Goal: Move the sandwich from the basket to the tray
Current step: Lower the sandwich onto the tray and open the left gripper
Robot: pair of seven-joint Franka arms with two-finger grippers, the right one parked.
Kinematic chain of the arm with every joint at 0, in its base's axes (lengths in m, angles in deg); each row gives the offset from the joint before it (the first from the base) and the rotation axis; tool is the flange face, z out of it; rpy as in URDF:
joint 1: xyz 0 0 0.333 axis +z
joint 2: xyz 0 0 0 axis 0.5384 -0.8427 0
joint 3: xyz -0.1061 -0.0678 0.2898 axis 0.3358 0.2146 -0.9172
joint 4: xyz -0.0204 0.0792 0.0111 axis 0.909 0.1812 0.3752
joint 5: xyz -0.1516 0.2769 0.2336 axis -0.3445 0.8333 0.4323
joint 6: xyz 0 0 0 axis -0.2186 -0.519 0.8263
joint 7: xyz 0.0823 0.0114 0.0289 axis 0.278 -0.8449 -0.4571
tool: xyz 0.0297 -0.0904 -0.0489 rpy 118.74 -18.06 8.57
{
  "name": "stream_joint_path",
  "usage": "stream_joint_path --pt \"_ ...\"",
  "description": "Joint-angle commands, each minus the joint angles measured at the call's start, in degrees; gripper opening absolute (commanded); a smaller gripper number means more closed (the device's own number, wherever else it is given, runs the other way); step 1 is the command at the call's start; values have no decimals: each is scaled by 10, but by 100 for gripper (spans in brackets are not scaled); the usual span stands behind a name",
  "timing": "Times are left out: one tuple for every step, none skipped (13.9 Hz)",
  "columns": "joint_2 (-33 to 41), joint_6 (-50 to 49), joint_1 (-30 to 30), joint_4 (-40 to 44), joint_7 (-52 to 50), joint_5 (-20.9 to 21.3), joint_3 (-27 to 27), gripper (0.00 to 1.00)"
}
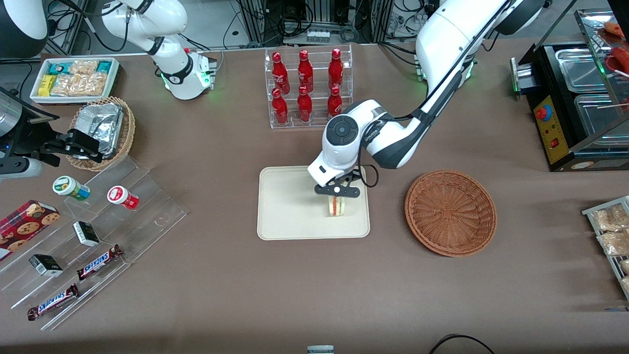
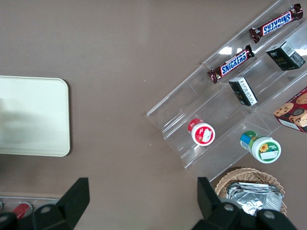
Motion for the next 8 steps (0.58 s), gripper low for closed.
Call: stream_joint_path --pt "-24 1 -5 32 -15 34 4 0" --pt "-26 1 -5 32 -16 39 4 0" --pt "-27 1 -5 32 -15 40 4 0" --pt "-28 2 -5 33 -15 40 4 0" --pt "-31 8 -5 33 -15 41 4 0" --pt "-32 13 -5 33 -15 41 3 0" --pt "-34 16 -5 33 -15 41 3 0" --pt "-35 17 -5 33 -15 42 2 0"
